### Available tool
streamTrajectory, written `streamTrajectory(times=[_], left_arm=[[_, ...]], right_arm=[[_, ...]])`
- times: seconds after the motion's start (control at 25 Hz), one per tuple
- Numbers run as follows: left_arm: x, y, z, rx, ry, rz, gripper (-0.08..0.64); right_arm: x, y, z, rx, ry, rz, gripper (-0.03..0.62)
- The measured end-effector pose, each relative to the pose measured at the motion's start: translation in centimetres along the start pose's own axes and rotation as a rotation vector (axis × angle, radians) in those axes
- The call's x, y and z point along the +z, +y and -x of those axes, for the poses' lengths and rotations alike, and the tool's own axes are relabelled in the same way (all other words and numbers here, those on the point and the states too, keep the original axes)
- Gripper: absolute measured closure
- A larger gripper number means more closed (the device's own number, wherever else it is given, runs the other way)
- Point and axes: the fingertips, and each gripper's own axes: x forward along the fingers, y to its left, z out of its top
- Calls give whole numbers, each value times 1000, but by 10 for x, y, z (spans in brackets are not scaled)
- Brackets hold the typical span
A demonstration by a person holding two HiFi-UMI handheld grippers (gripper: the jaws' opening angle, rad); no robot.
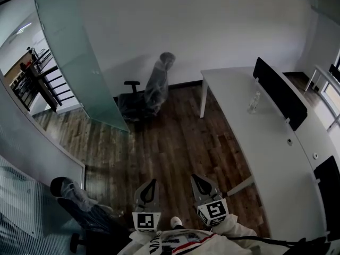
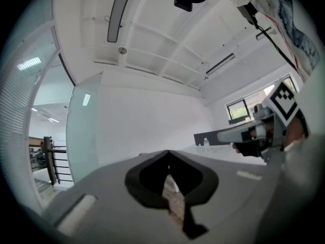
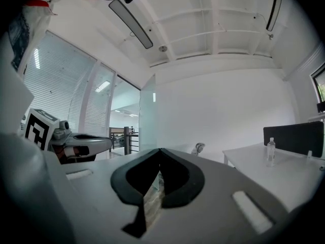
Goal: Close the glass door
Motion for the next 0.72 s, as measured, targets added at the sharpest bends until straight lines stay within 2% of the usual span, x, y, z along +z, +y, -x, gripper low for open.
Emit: streamTrajectory(times=[0.2,0.4,0.72], left_arm=[[-3,24,-26,-50,-5,8,561],[-24,41,-49,-57,-20,15,560],[-55,45,-107,-68,38,25,560]], right_arm=[[-3,-2,-38,-23,-4,3,588],[-11,-9,-59,-39,15,4,588],[-27,-57,-102,-50,51,-24,588]])
